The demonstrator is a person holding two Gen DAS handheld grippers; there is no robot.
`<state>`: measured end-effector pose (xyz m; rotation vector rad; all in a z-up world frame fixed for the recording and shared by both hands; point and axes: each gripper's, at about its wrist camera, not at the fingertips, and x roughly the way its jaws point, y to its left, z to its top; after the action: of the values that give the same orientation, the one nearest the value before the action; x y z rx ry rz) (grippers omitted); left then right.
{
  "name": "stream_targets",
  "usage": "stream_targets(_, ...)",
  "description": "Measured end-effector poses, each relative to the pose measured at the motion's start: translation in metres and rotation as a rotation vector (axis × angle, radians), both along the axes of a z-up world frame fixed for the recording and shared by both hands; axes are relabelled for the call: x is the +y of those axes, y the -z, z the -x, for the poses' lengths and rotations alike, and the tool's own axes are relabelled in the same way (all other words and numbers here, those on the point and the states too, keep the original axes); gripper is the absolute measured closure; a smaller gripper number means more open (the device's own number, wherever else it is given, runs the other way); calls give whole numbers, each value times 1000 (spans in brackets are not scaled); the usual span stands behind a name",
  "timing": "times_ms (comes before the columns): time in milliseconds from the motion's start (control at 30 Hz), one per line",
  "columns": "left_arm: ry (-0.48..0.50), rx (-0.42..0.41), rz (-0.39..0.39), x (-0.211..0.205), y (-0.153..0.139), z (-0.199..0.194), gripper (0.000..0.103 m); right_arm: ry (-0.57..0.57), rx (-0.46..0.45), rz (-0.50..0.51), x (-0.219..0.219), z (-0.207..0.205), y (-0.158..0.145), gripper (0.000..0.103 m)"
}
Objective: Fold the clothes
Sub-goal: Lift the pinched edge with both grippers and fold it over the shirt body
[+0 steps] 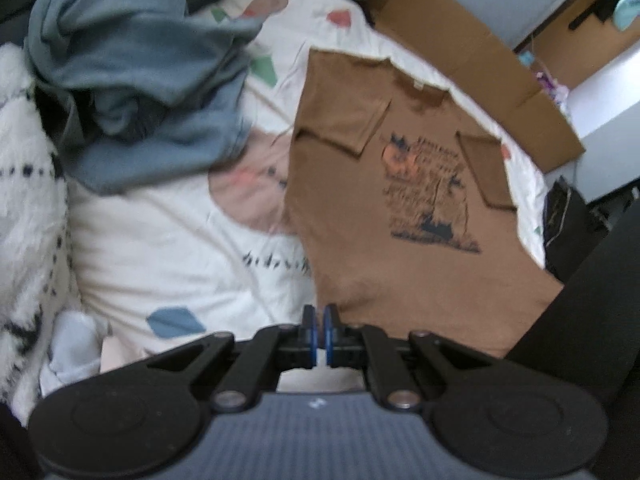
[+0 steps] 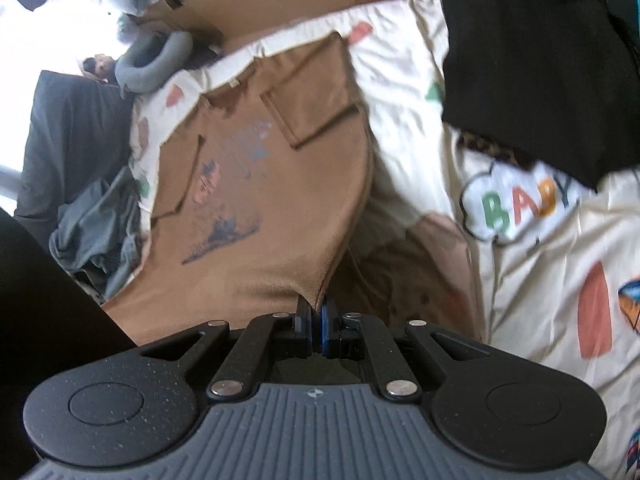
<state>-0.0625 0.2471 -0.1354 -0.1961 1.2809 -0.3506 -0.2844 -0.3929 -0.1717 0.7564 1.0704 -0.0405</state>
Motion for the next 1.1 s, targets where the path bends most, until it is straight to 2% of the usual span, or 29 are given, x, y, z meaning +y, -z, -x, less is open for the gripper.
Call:
stream_targets(200, -21, -66, 36, -3, -20, -17, 100, 3, -60, 11, -5, -17, -24, 101)
stream_targets(533, -39, -151, 46, -18, -51, -53, 100, -20, -137, 33, -20, -57, -59, 101)
stream_targets(700, -57, -171, 44, -25, -55, -71, 100, -31, -181, 38, -28, -75, -69, 101)
stream_targets(833, -71, -185, 43, -30, -57, -85, 100, -17, -197, 33, -36, -87, -71, 101)
stream_targets(1100, -84, -201, 66, -38, -59, -113, 100, 19, -162, 51, -45, -112, -73, 101)
